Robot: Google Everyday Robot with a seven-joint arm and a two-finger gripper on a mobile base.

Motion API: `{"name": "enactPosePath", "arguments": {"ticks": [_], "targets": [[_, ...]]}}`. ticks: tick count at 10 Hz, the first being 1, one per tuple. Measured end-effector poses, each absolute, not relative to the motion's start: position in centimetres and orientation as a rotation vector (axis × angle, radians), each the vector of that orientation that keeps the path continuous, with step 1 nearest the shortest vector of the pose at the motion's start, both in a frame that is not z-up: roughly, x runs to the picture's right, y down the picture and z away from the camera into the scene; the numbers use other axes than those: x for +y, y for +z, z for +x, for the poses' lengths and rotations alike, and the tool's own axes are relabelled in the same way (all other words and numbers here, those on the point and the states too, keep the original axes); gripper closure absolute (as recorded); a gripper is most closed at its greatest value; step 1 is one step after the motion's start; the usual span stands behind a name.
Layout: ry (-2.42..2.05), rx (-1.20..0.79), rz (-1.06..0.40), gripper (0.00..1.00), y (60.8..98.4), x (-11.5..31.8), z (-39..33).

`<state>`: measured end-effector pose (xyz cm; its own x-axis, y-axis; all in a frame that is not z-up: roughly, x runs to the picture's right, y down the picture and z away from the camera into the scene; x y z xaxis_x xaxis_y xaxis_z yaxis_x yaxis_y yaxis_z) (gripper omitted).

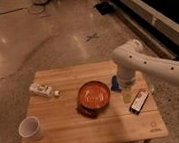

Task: Place the eraser in the ceramic cup

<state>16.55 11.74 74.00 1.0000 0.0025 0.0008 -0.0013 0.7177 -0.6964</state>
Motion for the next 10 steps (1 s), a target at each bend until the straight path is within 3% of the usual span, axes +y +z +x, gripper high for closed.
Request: {"name": "enactPosePath", "arguments": {"ticks": [4, 10], "targets": [[-0.001, -0.009, -0.757, 0.35, 74.3, 11.8, 16.7], [-0.064, -0.113, -0.628, 0.35, 77.9, 13.8, 21.0]]}}
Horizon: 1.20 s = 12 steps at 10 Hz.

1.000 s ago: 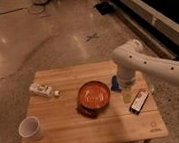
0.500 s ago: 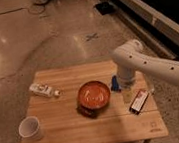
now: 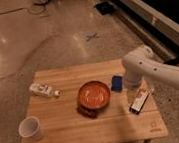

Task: Place the eraser in the ceramic cup

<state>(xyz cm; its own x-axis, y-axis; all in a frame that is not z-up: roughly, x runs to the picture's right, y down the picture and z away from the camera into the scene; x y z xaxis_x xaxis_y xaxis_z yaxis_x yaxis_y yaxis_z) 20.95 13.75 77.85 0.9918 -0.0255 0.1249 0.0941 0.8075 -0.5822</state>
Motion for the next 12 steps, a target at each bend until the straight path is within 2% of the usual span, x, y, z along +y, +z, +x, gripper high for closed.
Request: {"name": "enactPosePath", "arguments": {"ticks": [4, 8, 12], "targets": [[-0.176, -0.164, -0.585, 0.35, 79.3, 16.4, 23.4], [-0.369, -0.243, -0.521, 0.35, 81.3, 17.1, 22.9], [-0.539, -0.283, -0.534, 0.35, 82.3, 18.6, 24.7]]}}
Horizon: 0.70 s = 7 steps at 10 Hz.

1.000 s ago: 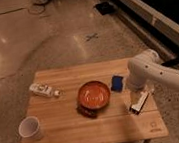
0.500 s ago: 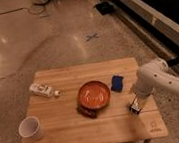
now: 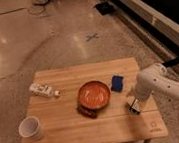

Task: Place the eraser in the ceramic cup

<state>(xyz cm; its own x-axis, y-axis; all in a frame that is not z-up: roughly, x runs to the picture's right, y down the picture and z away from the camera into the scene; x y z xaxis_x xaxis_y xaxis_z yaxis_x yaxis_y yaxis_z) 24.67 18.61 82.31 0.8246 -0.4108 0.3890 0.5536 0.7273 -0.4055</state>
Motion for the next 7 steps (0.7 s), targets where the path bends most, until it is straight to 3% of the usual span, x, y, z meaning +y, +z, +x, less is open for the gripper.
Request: {"name": "enactPosePath", "arguments": {"ticks": [7], "targets": [[-0.631, -0.242, -0.607, 0.35, 82.5, 18.6, 28.3]]}}
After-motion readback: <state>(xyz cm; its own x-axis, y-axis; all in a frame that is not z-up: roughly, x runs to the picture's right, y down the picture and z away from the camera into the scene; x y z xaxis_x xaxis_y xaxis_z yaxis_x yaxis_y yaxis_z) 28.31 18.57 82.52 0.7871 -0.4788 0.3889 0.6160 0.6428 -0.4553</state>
